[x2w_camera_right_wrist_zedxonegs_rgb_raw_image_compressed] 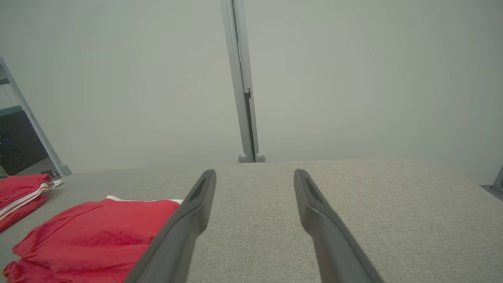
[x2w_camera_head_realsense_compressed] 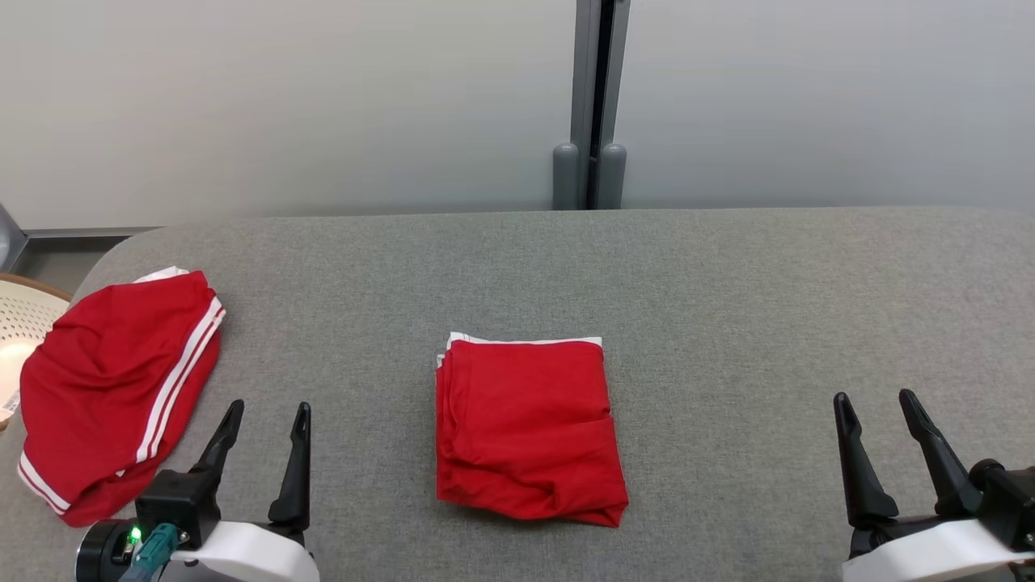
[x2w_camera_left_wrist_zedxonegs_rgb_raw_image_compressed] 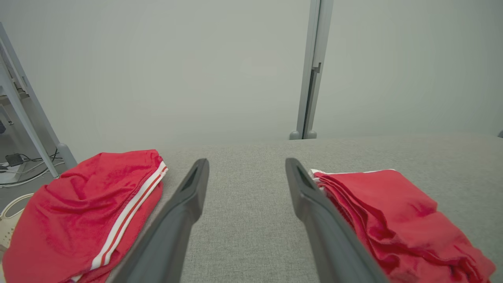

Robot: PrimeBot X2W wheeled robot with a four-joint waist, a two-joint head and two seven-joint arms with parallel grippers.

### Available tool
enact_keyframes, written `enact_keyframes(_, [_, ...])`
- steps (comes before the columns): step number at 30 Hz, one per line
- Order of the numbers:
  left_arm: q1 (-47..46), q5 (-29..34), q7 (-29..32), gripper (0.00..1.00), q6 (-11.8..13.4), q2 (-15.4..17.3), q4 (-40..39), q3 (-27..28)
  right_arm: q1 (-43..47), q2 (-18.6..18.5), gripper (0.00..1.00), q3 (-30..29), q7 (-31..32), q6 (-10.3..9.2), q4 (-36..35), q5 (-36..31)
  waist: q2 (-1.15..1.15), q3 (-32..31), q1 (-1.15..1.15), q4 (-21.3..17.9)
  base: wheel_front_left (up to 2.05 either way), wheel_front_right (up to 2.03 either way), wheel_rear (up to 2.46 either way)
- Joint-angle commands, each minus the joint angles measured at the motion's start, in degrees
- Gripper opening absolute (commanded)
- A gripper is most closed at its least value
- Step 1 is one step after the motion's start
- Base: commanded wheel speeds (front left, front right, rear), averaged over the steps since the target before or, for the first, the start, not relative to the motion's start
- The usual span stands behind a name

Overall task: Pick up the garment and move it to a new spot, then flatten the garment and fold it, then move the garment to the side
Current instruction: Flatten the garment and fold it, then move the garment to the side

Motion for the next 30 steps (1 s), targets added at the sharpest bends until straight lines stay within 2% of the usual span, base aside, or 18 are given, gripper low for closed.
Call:
enact_keyframes(1, [0.8,-0.1,0.1,1.00,0.5,0.5,-0.3,0.2,0.8,-0.1,1.00,0.0,0.4,-0.02,-0.6,-0.4,0.00,-0.2,0.00,0.0,0.00,0.00,0.00])
enact_keyframes(21, [1.1,-0.8,0.4,1.00,1.5,1.3,-1.4,0.1,1.9,0.7,1.00,-1.2,1.9,-0.02,-1.6,-0.6,0.00,-0.7,0.00,0.1,0.00,0.00,0.00])
enact_keyframes(30, [-1.4,-1.0,0.1,1.00,1.3,1.2,-1.9,-0.3,0.3,0.6,1.00,-0.9,2.5,-0.02,0.5,-0.8,0.00,0.6,0.00,1.7,0.00,0.00,0.00])
